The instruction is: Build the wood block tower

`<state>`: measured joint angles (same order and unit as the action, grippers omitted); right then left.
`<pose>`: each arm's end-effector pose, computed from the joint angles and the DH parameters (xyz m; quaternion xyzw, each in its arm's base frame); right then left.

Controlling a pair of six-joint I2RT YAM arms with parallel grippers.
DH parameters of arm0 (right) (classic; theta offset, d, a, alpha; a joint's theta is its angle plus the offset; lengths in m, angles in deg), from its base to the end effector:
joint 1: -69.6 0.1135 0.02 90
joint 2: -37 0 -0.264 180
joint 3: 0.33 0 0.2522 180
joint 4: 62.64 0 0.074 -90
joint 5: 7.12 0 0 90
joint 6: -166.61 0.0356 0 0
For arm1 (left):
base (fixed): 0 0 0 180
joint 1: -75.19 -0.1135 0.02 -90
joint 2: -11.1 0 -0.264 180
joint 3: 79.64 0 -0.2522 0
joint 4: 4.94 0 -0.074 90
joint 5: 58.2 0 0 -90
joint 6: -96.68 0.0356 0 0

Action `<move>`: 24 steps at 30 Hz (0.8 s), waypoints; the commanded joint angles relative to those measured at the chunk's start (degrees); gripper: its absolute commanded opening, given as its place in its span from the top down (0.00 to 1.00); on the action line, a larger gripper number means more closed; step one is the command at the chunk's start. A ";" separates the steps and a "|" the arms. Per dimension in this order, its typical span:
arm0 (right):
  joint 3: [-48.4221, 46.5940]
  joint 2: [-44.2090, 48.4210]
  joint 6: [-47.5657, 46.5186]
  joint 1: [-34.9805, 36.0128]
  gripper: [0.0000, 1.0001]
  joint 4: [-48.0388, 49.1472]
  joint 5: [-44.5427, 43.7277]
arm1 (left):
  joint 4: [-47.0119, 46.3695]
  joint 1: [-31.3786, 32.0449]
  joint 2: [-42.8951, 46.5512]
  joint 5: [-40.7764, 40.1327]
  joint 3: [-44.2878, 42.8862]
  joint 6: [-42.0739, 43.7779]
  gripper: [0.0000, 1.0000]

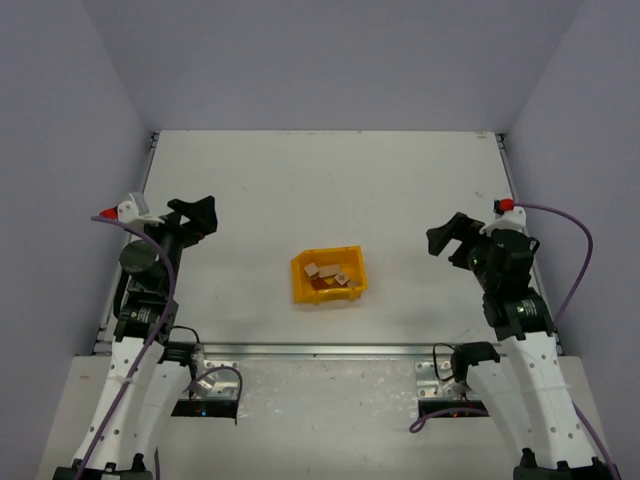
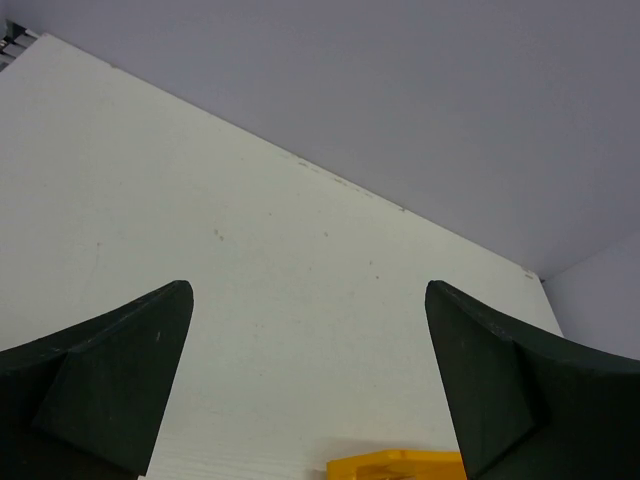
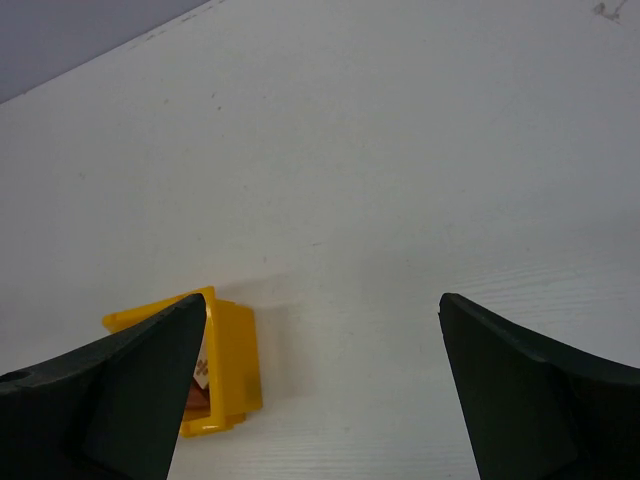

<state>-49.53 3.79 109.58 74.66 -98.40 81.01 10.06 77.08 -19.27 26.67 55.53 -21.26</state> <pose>0.1442 0.0116 0.2905 0.2064 0.7915 0.1748 0.5481 0.1459 -0.0016 0.3089 -0.1906 0.6844 -0.1502 0.6876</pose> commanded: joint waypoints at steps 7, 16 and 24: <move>-0.02 -0.15 -3.80 -0.05 0.01 4.76 11.26 | -1.41 -0.13 -0.32 0.18 -2.42 -0.54 0.00; -4.23 -16.50 -3.44 4.46 0.01 -0.06 33.36 | 2.93 -0.13 -4.68 -3.13 -3.31 -3.29 0.00; -5.50 -28.30 -1.86 19.68 0.02 -0.76 19.87 | 4.03 -0.13 -7.86 -3.32 -3.10 -4.75 0.00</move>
<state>-54.01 -23.11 106.45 93.03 -101.07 105.58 13.83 77.08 -26.16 23.76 54.24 -24.90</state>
